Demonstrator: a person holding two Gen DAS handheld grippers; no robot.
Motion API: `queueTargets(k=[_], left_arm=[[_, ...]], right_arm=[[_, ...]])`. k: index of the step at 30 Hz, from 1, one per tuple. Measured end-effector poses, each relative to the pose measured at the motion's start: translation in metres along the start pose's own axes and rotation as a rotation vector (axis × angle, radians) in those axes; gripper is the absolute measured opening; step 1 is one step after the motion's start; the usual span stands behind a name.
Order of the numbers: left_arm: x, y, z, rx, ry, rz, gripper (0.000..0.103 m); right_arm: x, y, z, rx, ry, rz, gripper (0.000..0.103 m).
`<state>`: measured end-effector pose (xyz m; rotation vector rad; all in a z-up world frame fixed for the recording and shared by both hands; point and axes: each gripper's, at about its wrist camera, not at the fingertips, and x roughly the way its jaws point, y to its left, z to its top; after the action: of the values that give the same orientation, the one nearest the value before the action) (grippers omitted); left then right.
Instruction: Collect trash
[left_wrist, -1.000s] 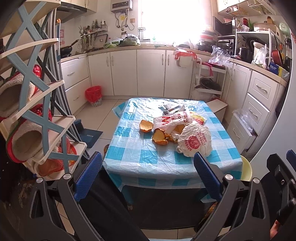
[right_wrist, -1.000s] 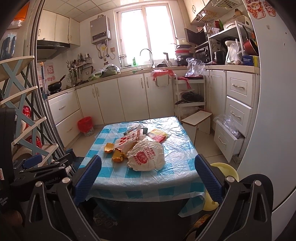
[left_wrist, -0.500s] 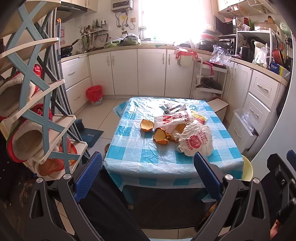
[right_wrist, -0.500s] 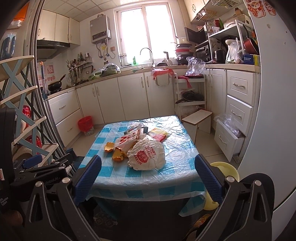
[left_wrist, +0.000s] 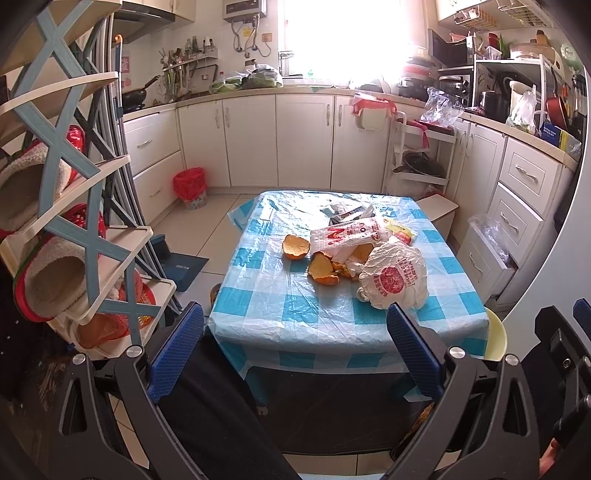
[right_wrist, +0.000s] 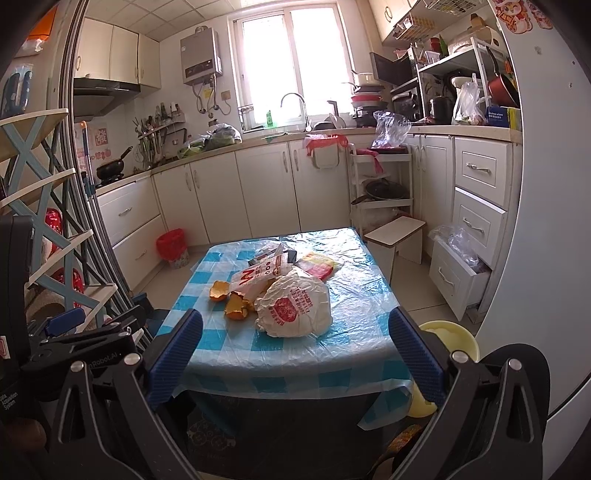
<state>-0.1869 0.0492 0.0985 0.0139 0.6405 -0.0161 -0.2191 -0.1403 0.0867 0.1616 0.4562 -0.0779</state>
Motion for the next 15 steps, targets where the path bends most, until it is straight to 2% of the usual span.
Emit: queueTargets(k=[15], left_arm=[[0.0004,0.0011,-0.0007,-0.001,0.000,0.002,0.095]], right_arm=[[0.0004,0.0010,0.0001,-0.001,0.001,0.000,0.097]])
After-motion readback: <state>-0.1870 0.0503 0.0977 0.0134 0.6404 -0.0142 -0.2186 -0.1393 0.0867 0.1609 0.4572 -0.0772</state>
